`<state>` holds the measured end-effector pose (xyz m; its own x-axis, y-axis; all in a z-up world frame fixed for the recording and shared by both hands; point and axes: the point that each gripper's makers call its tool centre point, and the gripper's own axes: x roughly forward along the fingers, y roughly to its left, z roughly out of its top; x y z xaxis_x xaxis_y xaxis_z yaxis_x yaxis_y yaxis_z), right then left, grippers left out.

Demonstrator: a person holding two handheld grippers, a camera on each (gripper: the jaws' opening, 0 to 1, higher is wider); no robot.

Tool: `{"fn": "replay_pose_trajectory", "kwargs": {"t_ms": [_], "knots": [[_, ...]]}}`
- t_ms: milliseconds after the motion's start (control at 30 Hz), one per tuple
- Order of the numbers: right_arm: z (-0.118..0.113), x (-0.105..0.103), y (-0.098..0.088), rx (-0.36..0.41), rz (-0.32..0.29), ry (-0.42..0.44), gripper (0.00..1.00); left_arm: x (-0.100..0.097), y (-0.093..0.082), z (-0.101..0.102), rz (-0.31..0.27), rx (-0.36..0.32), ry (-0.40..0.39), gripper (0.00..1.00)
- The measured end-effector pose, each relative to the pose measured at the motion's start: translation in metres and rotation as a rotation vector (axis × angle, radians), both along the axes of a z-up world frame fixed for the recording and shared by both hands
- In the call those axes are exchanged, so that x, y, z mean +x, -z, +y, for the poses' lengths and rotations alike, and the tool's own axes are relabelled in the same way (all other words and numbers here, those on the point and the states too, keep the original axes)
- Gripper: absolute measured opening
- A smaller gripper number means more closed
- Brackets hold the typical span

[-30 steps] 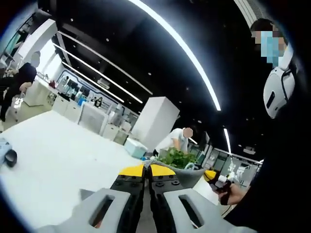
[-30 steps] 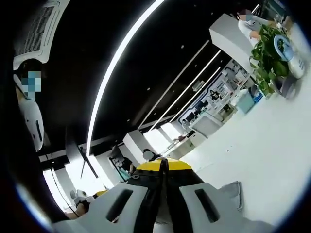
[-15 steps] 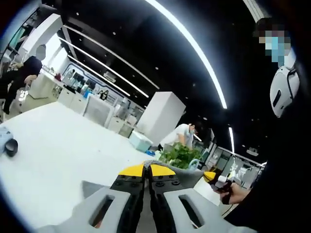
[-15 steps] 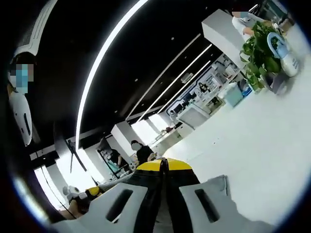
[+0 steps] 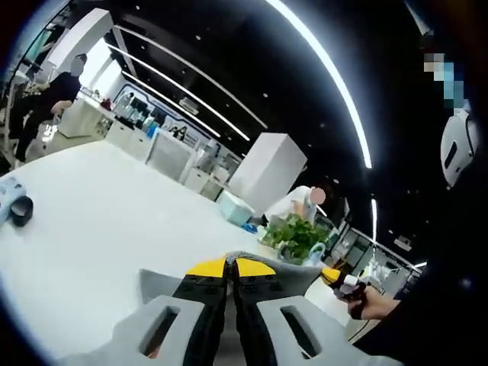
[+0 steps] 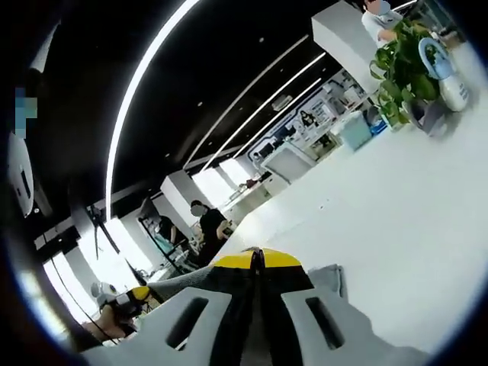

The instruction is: Fold the towel on the table until its edges align and the towel forms a compact rectangular stack.

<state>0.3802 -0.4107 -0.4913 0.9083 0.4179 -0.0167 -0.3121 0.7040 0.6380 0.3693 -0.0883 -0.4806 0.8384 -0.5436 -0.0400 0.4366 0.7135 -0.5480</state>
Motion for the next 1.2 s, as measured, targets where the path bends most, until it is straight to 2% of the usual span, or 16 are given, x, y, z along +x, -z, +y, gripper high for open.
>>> {"fn": "replay_pose_trajectory", "kwargs": {"t_ms": [267, 633, 833, 1200], "knots": [[0.000, 0.015, 0.021, -0.007, 0.072, 0.007, 0.00, 0.019, 0.015, -0.004, 0.037, 0.009, 0.018, 0.02], [-0.001, 0.037, 0.056, -0.025, 0.167, 0.001, 0.00, 0.040, 0.050, -0.004, 0.129, 0.040, 0.031, 0.02], [-0.004, 0.051, 0.070, -0.025, 0.207, -0.002, 0.00, 0.052, 0.067, -0.002, 0.164, 0.075, 0.031, 0.03], [-0.003, 0.071, 0.092, -0.032, 0.271, -0.017, 0.00, 0.070, 0.089, 0.000, 0.213, 0.094, 0.037, 0.03]]}}
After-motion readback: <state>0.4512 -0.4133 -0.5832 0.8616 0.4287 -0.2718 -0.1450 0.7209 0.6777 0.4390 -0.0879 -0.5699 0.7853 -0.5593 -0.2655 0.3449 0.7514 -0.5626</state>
